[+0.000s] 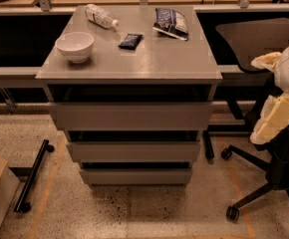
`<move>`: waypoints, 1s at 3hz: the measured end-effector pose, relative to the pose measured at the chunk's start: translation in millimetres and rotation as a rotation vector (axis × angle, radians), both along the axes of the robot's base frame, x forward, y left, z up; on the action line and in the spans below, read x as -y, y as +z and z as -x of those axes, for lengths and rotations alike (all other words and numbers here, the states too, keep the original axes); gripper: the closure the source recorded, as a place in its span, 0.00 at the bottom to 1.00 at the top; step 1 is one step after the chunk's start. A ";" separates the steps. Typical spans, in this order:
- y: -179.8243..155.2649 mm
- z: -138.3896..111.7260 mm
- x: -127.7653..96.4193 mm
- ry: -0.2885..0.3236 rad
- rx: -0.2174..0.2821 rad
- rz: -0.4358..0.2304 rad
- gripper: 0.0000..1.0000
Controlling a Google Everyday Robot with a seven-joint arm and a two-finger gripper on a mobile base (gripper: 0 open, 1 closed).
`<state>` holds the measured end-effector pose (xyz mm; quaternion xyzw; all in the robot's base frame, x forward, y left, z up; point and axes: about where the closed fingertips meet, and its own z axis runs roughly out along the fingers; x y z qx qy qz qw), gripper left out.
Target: Open bottom drawer
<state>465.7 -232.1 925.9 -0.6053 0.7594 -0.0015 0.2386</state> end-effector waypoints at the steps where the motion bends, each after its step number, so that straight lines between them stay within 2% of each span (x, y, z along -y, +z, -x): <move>1: -34.6 -24.1 4.2 0.027 -0.012 -0.059 0.00; 2: -78.3 -41.6 1.2 0.013 -0.081 -0.085 0.00; 3: -83.8 -43.0 0.7 0.009 -0.092 -0.090 0.00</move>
Offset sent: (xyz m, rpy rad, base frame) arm 0.0645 0.0012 -0.1357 0.1264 0.1850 -0.0391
